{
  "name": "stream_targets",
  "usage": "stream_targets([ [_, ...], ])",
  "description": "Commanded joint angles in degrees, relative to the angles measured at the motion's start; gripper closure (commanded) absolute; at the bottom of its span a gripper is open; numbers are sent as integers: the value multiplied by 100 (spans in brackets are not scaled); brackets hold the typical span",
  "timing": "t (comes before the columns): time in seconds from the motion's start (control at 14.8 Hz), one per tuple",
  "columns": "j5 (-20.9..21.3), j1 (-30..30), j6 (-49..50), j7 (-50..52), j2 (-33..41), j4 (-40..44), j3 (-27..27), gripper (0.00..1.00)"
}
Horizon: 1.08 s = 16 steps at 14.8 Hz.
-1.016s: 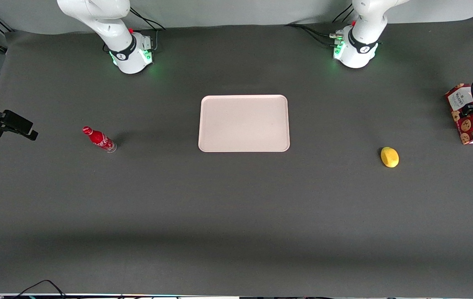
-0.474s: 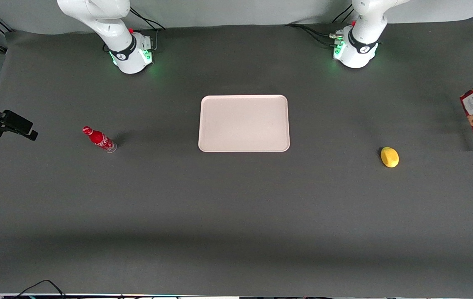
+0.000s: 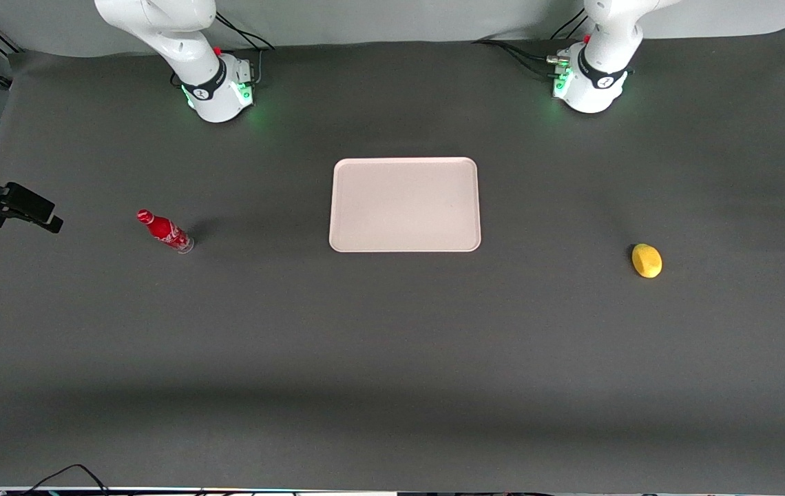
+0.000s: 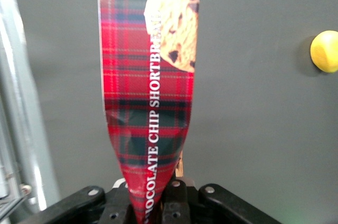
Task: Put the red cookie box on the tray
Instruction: 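Lift the cookie box and carry it toward the pink tray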
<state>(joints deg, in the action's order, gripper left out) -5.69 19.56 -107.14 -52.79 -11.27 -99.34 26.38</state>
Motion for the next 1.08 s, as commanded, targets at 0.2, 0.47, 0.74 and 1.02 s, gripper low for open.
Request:
stream_targets([
  [0.2,332,-364,976,444,-112,1215,61,100],
  [0.47,332,-1040,1370,1409,-69,1215,25,100],
  [0.74,332,-1858,1793,2815,54,1224,-176,100],
  [1.02,341,-1930,1881,4081,221,1136,-1141,100],
])
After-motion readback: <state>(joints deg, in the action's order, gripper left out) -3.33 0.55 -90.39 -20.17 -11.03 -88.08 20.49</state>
